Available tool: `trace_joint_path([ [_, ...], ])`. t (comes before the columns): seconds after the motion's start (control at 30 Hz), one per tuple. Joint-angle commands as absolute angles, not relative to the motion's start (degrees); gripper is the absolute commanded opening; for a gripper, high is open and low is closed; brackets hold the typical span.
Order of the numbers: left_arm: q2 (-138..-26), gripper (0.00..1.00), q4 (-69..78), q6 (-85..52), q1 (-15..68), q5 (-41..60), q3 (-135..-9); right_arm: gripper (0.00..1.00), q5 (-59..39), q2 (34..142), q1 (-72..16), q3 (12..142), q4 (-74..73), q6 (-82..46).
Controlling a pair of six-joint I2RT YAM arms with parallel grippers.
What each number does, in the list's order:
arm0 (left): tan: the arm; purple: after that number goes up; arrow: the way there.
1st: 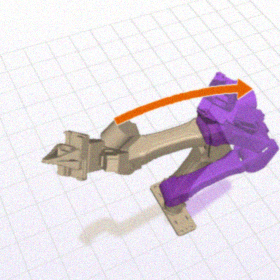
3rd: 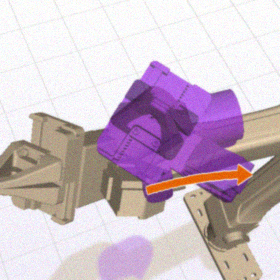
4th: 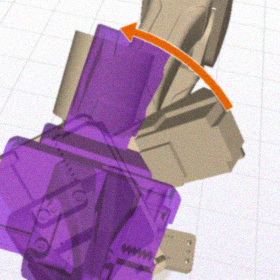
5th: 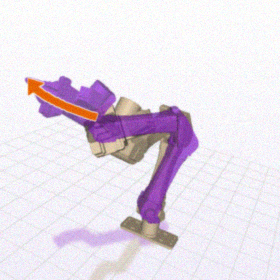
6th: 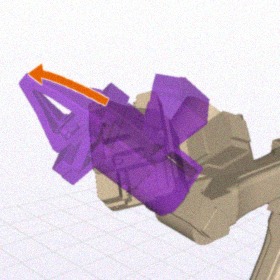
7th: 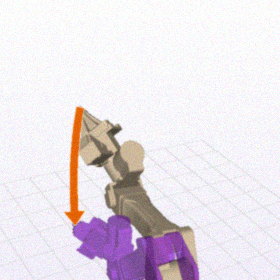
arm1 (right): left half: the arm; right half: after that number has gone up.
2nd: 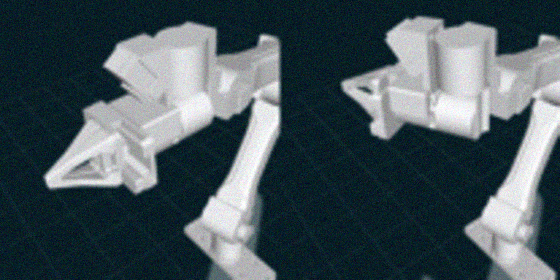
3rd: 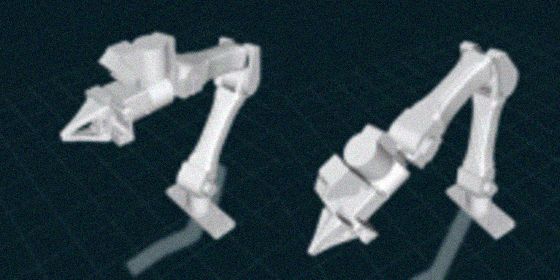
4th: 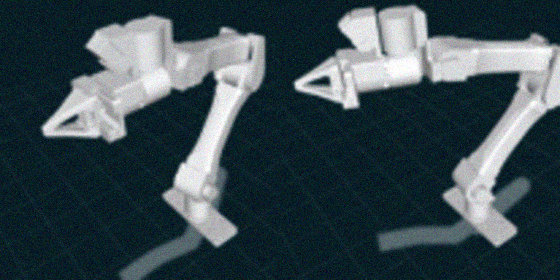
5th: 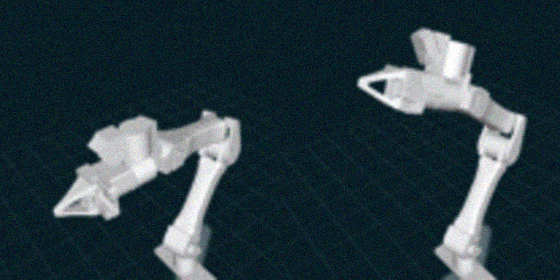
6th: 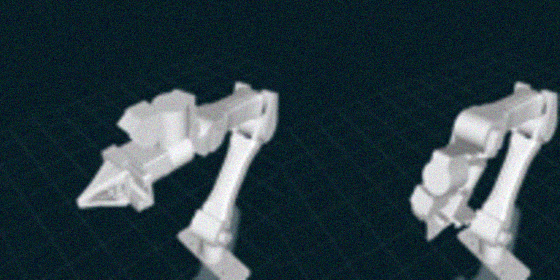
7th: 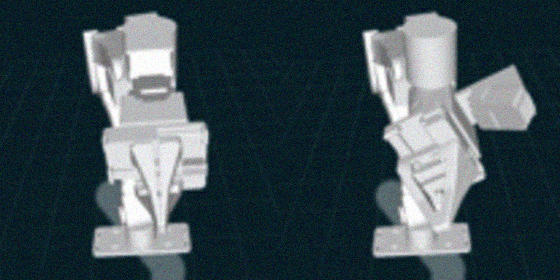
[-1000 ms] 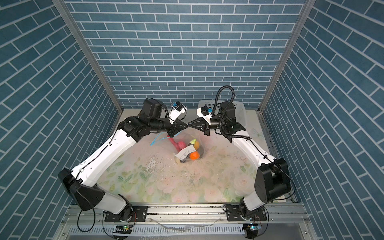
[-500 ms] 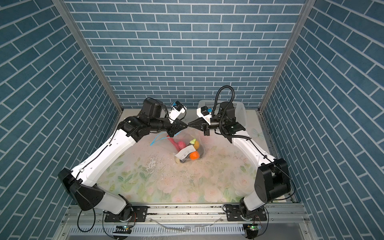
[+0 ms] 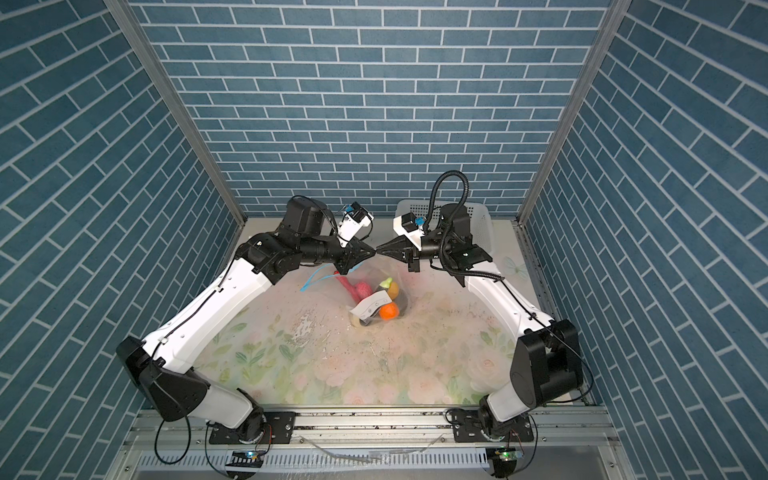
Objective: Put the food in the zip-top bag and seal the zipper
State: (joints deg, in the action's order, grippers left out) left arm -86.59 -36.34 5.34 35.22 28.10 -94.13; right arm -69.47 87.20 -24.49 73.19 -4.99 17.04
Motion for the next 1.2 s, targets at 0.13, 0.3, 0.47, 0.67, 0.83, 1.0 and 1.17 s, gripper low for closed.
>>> trace_joint_path([
  [0.13,-85.4,0.09,-37.3,5.7,35.2,27.8,-94.1,0.0,-68.4,84.2,-24.4,74.1,-1.6,21.3],
  [0.3,-85.4,0.09,-37.5,6.2,35.2,27.3,-94.1,0.0,-67.9,83.8,-23.9,74.4,-0.9,21.6],
  [0.47,-85.1,0.1,-37.7,6.8,35.2,26.6,-93.8,0.0,-67.6,83.5,-23.4,74.4,-0.3,21.8],
  [0.67,-84.6,0.1,-38.3,7.5,35.2,25.2,-93.2,0.0,-67.6,83.2,-23.0,73.9,-0.3,21.9],
  [0.83,-84.1,0.1,-38.8,7.9,35.2,24.2,-92.8,0.0,-67.3,82.9,-22.9,73.8,-0.2,21.9],
  [1.0,-83.6,0.1,-39.1,8.4,35.2,23.4,-92.1,0.0,-67.1,82.4,-22.6,73.5,0.0,22.0],
  [1.17,-83.0,0.1,-39.4,8.7,35.1,22.8,-91.6,0.0,-66.7,82.0,-22.5,73.3,0.3,22.0],
])
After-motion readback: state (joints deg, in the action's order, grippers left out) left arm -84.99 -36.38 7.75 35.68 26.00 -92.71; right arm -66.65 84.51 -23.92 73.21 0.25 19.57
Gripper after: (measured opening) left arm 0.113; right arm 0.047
